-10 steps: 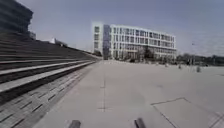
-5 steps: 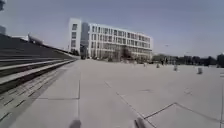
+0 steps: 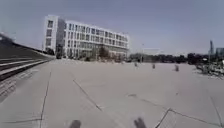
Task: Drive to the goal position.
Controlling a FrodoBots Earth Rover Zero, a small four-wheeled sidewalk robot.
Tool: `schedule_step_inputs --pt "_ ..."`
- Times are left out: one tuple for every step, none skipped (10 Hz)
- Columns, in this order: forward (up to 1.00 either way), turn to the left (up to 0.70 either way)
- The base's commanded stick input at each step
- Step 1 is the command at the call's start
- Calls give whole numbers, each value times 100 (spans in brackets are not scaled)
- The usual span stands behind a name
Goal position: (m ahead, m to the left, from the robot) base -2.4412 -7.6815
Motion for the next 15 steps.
schedule_step_inputs --pt "100 -39" --pt "100 -39" --pt "100 -39" --pt "100 -39" --pt "100 -39" --pt "100 -39" --pt "100 -39" --pt "100 -39" --pt "100 -39" --pt "100 -39" --pt "100 -39" --pt "100 -39" --pt "100 -39" --pt "100 -39" --pt "100 -39"
